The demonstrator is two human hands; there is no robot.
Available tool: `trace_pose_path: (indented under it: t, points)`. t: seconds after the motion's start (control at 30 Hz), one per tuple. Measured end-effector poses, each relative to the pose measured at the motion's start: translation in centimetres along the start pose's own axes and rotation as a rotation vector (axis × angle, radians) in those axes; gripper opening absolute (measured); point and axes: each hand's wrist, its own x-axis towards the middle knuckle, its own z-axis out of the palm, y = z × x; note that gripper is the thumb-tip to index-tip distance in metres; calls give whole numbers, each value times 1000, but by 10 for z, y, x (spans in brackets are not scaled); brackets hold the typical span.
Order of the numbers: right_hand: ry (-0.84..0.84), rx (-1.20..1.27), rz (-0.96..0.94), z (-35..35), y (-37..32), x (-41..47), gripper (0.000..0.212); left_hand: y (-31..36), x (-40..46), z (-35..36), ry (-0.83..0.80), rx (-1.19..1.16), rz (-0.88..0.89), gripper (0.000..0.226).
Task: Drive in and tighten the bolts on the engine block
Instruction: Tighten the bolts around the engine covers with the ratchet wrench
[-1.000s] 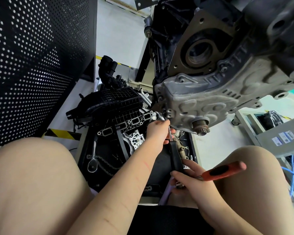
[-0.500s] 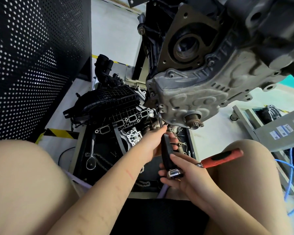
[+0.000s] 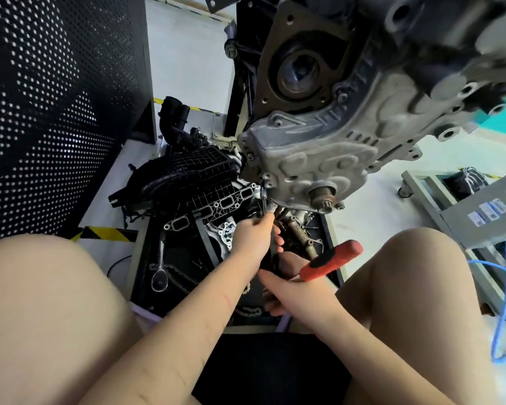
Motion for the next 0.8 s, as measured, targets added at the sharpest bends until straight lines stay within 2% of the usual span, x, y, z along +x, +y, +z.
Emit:
trace_pose_path:
  t: [0.07,0.17,0.3,0.37,0.47,0.57,0.6,0.67,0.73,0.8]
  points:
    - [-26,64,40,-1,2,1,12,2,1,-3,-48,19,-38,41]
    - [-60,357,149,-6,4,1,12,7,-2,-7,-180,-104,-153,42]
    - [-203,660,290,-11,5,1,30,2,-11,-4,-342,-269,-276,49]
    - [-230,698,313,-12,6,1,31,-2,-14,-3,-329,-262,-296,49]
    - [-197,660,269,-15,9,-1,19,-3,-15,0,-209,-153,-213,44]
    - [-110,314,117,-15,13,0,8,-7,-19,-2,-76,191,-47,39]
    - [-79,147,51,-15,15,1,13,-8,-19,-4,-38,371,26,42]
    - [-28,-74,-39,-17,17,3,17,-6,-21,-11,32,875,192,56]
    - [7,-174,-85,-19,18,5,12,-1,-22,-18,49,1321,346,59]
    - [57,-328,-141,-19,18,9,12,0,-22,-20,-9,1500,380,56]
